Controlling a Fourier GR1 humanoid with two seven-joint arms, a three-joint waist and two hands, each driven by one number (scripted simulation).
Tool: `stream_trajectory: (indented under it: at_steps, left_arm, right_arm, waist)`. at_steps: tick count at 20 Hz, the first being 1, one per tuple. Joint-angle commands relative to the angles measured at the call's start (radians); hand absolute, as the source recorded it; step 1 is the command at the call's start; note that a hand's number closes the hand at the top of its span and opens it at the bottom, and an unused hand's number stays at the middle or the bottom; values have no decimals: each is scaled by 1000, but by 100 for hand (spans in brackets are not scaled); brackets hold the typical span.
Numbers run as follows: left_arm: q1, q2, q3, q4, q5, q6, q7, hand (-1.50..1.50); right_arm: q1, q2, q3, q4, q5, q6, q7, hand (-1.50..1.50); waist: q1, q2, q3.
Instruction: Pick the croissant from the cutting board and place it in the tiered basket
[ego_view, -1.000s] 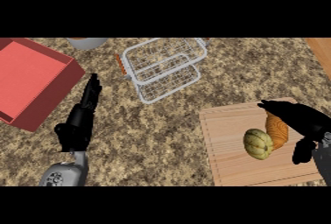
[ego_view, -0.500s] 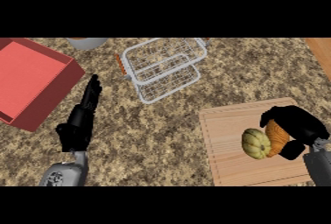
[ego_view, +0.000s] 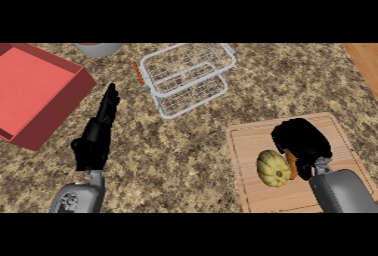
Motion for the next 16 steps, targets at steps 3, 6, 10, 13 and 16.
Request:
stream_trajectory:
  at_steps: [3,6,10,13,16]
  left_arm:
    - [22,-10,-34,12,-12,-13,-10,0]
    - [-1,-24,-49,4,-24,9,3,0]
    - [-38,-11,-22,-1,-5,-10,34,0]
    - [31,30,7,-44,25,-40,-4,0]
    - [-16,-5,-10,10,7,-19,14,0]
  right_arm:
    - [-35,285,336,-93,165,146,339,150]
    - [-59,290,463,-155,75,185,571,150]
    - [-168,293,573,-219,-65,223,844,150]
    - [-190,294,632,-358,-113,235,998,150]
    - [-336,295,597,-453,-204,312,1104,150]
  waist:
    - [38,1,10]
    - [34,4,14]
    - [35,8,14]
    - [28,3,14]
    - [17,6,13]
